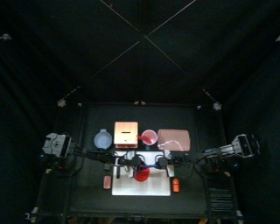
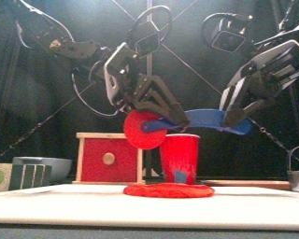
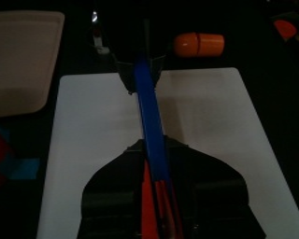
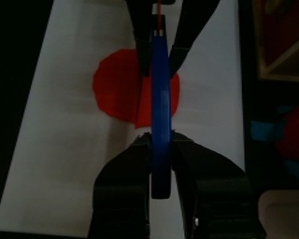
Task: Drop pizza cutter
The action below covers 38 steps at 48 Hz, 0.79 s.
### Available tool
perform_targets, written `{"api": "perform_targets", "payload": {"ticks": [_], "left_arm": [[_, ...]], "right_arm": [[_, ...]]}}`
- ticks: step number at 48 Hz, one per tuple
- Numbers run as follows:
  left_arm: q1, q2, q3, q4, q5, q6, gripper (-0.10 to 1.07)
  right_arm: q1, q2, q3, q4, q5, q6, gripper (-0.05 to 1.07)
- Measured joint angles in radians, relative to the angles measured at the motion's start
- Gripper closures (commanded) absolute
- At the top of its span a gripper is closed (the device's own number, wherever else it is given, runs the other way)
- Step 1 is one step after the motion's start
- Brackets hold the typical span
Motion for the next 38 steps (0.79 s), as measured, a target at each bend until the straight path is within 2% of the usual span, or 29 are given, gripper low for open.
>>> {"api": "perform_targets", "payload": {"ticks": [6,11,21,30,38], "left_arm": [[0.006,0.0,-0.023,0.0,0.0,0.015,0.08],[0.009,0.0,-0.041,0.0,-0.003,0.017,0.0],[0.009,-0.029,-0.048,0.0,-0.069,0.035,-0.01],[0.008,-0.066,0.005,0.0,-0.181,0.095,-0.01],[0.005,-0.072,0.038,-0.017,-0.224,0.137,-0.01]], "right_arm": [[0.0,-0.046,0.011,0.002,0.003,0.0,0.64],[0.002,-0.067,0.025,0.009,0.009,0.0,0.64],[0.002,-0.095,0.041,0.064,0.063,0.0,0.64],[0.006,-0.141,0.044,0.21,0.184,0.003,0.63],[-0.002,-0.204,0.044,0.387,0.287,0.035,0.63]]}}
